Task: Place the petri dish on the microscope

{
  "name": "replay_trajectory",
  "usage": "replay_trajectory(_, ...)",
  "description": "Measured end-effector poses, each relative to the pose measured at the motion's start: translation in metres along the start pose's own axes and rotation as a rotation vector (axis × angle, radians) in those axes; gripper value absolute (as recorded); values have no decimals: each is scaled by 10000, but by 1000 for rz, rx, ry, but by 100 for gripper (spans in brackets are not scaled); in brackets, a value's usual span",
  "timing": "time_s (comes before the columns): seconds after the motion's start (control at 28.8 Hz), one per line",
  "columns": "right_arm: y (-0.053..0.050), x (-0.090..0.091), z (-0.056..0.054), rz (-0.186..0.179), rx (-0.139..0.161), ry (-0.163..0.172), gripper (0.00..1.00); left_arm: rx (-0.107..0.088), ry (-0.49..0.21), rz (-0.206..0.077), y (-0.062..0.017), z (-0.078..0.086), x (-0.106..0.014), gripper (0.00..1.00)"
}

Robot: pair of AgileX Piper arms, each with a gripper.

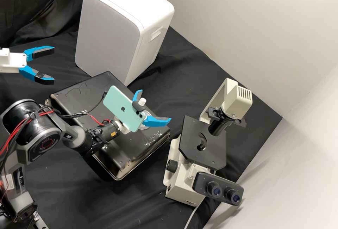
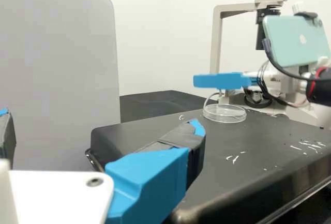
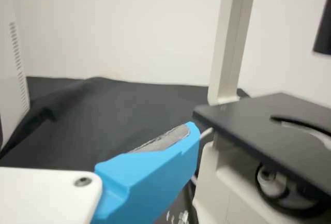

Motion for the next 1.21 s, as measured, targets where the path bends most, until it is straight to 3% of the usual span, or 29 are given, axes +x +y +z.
replay_trajectory(0.38,-99,-150,90,1,-11,4,100,-1,2,0,0,-2,0,100)
replay_trajectory(0.59,-206,-133,188,-37,-30,-30,100,-1,2,0,0,-2,0,100)
replay_trajectory(0.83,-296,-110,272,-67,-29,-62,100,-1,4,1,1,-5,0,100)
replay_trajectory(1.21,-381,-4,258,-76,-25,-62,100,-1,6,1,2,-8,0,100)
